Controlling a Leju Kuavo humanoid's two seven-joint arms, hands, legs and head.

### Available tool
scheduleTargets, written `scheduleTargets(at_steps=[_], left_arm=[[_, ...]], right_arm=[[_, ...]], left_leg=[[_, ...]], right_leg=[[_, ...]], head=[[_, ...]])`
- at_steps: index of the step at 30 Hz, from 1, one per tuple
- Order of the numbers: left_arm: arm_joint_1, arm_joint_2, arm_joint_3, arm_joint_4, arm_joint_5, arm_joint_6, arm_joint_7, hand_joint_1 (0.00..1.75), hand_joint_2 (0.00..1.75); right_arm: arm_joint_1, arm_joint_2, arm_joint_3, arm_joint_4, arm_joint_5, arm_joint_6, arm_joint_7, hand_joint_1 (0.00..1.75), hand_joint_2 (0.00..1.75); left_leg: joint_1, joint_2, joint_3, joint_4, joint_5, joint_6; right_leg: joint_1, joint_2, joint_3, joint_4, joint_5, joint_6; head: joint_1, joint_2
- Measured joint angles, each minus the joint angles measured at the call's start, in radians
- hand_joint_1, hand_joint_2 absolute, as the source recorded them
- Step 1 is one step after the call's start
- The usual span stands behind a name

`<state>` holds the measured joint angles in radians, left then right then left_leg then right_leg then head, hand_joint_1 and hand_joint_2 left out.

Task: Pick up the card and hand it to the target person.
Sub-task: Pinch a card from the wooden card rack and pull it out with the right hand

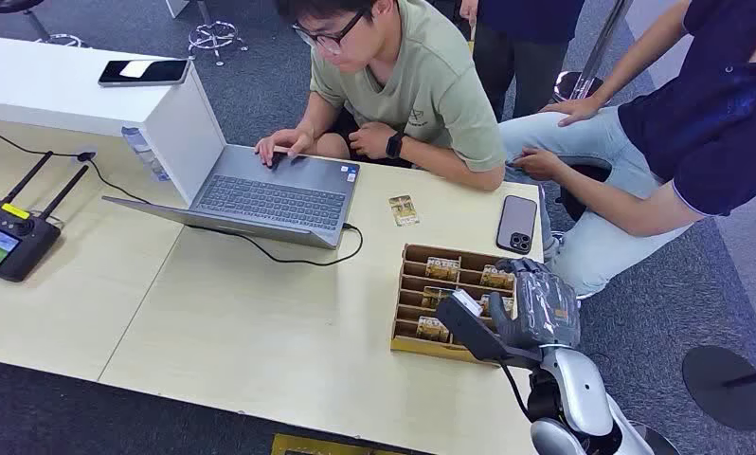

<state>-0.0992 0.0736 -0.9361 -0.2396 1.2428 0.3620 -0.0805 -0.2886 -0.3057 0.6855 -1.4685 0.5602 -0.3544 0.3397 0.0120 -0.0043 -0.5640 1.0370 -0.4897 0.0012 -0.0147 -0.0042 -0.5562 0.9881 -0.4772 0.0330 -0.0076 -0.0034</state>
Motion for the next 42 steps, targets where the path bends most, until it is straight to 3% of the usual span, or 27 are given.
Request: scheduleTargets(at_steps=[42], left_arm=[[0.000,0.000,0.000,0.000,0.000,-0.003,0.000,0.00,1.75]], right_arm=[[-0.009,0.010,0.000,-0.016,-0.078,-0.019,-0.031,1.75,1.75]], left_leg=[[0.000,0.000,0.000,0.000,0.000,0.000]], right_leg=[[0.000,0.000,0.000,0.000,0.000,0.000]], head=[[0.000,0.000]])
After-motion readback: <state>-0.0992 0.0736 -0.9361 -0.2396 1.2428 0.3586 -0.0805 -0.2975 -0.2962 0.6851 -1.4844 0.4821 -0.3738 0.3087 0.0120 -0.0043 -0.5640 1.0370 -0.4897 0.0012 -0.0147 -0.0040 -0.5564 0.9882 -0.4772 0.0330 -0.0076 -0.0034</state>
